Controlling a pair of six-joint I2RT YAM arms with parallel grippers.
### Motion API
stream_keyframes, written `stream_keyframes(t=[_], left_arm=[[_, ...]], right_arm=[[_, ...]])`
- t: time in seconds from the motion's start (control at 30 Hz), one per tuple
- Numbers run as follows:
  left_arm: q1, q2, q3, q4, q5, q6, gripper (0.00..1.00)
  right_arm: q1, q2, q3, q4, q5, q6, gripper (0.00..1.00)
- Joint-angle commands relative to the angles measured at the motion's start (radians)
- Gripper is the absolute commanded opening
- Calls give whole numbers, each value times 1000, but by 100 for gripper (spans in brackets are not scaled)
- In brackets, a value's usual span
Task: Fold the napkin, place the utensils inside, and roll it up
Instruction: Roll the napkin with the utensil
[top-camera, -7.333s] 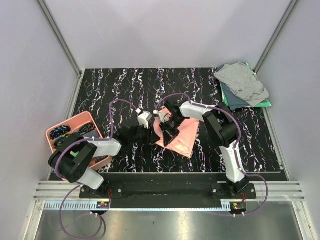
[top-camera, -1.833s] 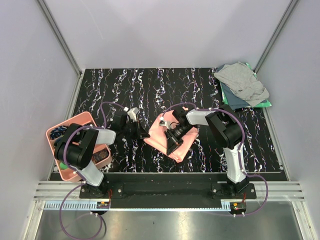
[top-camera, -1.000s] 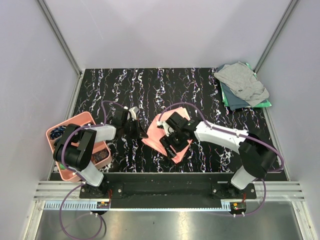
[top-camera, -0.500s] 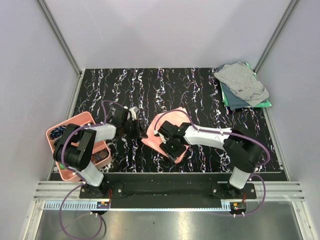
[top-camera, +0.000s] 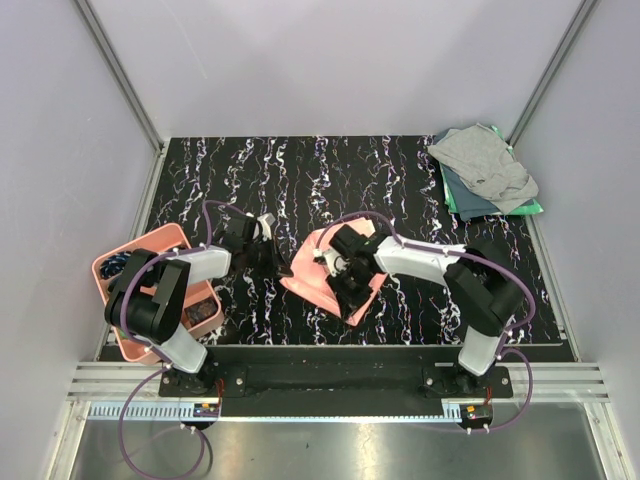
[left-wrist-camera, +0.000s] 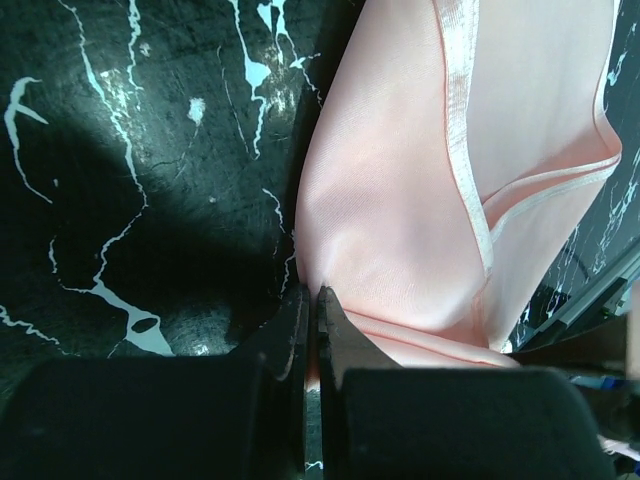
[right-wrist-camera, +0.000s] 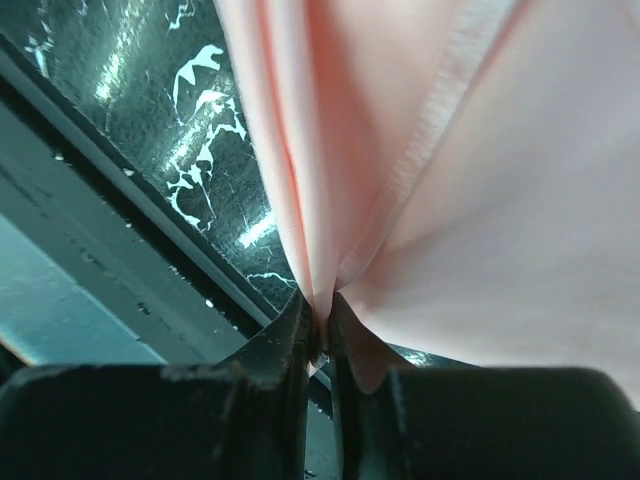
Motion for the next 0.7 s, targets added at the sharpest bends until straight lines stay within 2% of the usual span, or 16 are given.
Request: stream_keyframes(t=[0.0, 0.13, 0.33, 0.43, 0.57, 0.67], left_arm=[[7, -28, 31, -7, -29, 26, 0], [7, -17, 38, -7, -29, 27, 0], [9, -10, 46, -16, -44, 30, 0], [9, -11, 51, -30, -59, 35, 0], [9, -11, 55, -38, -67, 38, 0], [10, -11, 58, -36, -67, 38, 0]], right_arm=[[-88, -12, -13, 18, -221, -44, 15], [-162, 56, -25, 29, -349, -51, 14], [-202, 131, -28, 23, -426, -24, 13], [-206, 148, -27, 7, -408, -2, 13], [-206, 147, -25, -26, -368, 16, 16], [-206, 113, -27, -54, -350, 16, 27]])
